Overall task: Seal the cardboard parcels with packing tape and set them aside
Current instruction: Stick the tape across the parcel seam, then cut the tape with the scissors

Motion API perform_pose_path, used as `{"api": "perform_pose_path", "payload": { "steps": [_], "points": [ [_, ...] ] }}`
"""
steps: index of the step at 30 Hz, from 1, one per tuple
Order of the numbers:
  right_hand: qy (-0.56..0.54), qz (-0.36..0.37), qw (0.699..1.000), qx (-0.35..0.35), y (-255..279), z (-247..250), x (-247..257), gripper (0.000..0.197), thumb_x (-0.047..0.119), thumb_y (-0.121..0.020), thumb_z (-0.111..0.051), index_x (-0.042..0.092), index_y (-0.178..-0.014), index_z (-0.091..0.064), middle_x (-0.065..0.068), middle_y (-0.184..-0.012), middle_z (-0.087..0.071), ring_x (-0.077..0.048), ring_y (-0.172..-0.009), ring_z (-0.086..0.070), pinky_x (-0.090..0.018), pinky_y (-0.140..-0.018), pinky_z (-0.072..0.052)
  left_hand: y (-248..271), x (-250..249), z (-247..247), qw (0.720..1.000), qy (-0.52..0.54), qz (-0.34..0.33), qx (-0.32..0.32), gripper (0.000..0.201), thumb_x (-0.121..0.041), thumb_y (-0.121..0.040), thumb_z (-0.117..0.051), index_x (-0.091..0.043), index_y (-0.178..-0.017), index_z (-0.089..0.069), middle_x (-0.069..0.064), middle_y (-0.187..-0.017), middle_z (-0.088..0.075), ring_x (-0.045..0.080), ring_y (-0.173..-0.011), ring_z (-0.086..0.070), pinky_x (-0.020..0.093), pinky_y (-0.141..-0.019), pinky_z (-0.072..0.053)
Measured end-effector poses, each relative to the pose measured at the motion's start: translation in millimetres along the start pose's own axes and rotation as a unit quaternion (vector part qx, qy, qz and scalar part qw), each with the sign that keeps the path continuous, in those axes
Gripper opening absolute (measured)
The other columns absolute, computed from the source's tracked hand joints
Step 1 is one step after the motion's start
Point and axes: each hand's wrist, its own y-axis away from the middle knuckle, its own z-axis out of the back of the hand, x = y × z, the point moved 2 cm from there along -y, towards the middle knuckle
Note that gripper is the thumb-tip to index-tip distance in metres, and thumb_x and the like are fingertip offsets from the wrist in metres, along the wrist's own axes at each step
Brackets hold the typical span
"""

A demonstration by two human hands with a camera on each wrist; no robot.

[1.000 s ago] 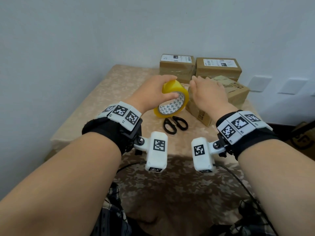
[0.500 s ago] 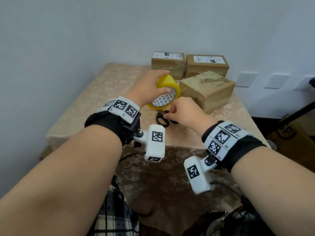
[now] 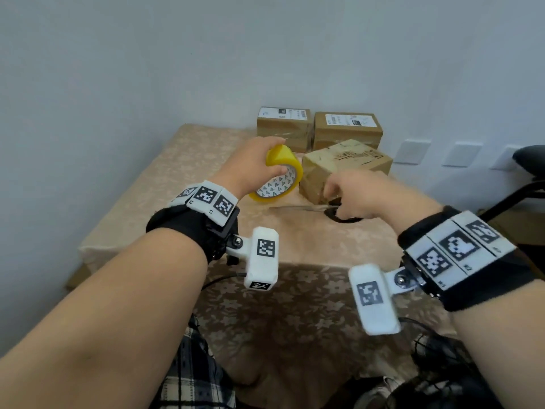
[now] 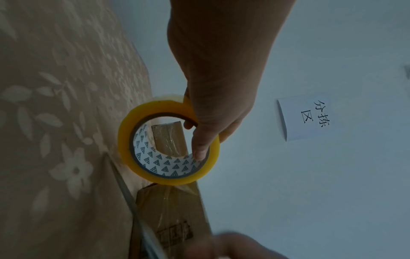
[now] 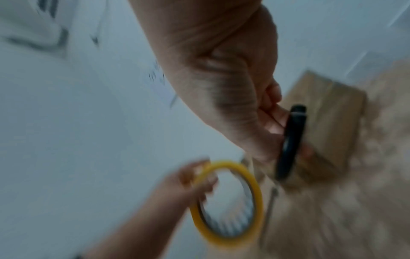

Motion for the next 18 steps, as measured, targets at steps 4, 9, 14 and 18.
{"api": "perform_pose_path", "payload": {
  "steps": [4, 9, 14, 18],
  "points": [
    [-0.070, -0.050, 0.996, -0.002, 24.1, 32.7, -38.3, 0.025, 0.003, -0.087, -0.060, 0.023, -0.101, -0.061, -0.002, -0.096, -0.057, -0.018, -0.076, -0.054, -0.023, -0.057, -0.045, 4.3, -5.3, 2.0, 1.000, 0.020, 0.022, 0.002, 0.059, -0.029, -0.087, -0.066, -0.018, -0.141, -0.042, 0.003, -0.145, -0.044, 0.020, -0.134, -0.038, 0.032, -0.106, -0.030],
    [-0.238, -0.073, 0.946, -0.209, -10.1, 33.3, -41.6, 0.019, 0.017, -0.086, -0.066, 0.021, -0.104, -0.064, -0.001, -0.096, -0.066, -0.025, -0.086, -0.057, -0.028, -0.074, -0.046, 5.2, -12.1, 0.0, 0.999, 0.023, 0.034, 0.011, 0.061, -0.029, -0.087, -0.067, -0.015, -0.141, -0.042, 0.005, -0.144, -0.044, 0.022, -0.133, -0.039, 0.032, -0.105, -0.032],
    [-0.172, -0.089, 0.944, -0.267, -47.7, 17.5, -14.3, 0.029, 0.033, -0.089, -0.061, 0.021, -0.115, -0.053, -0.002, -0.100, -0.066, -0.029, -0.099, -0.058, -0.039, -0.092, -0.034, 6.0, -3.8, -5.9, 0.999, 0.018, 0.030, 0.013, 0.061, -0.033, -0.087, -0.066, -0.015, -0.140, -0.042, 0.004, -0.142, -0.046, 0.020, -0.130, -0.042, 0.031, -0.103, -0.033],
    [-0.074, -0.104, 0.966, -0.226, -71.5, 11.7, -6.0, 0.039, 0.046, -0.084, -0.059, 0.021, -0.111, -0.047, -0.001, -0.089, -0.062, -0.028, -0.095, -0.058, -0.042, -0.090, -0.029, 5.2, 2.2, -9.7, 0.999, 0.037, 0.024, 0.016, 0.061, -0.035, -0.087, -0.065, -0.017, -0.141, -0.040, 0.002, -0.143, -0.044, 0.018, -0.132, -0.039, 0.029, -0.104, -0.032]
  ]
}}
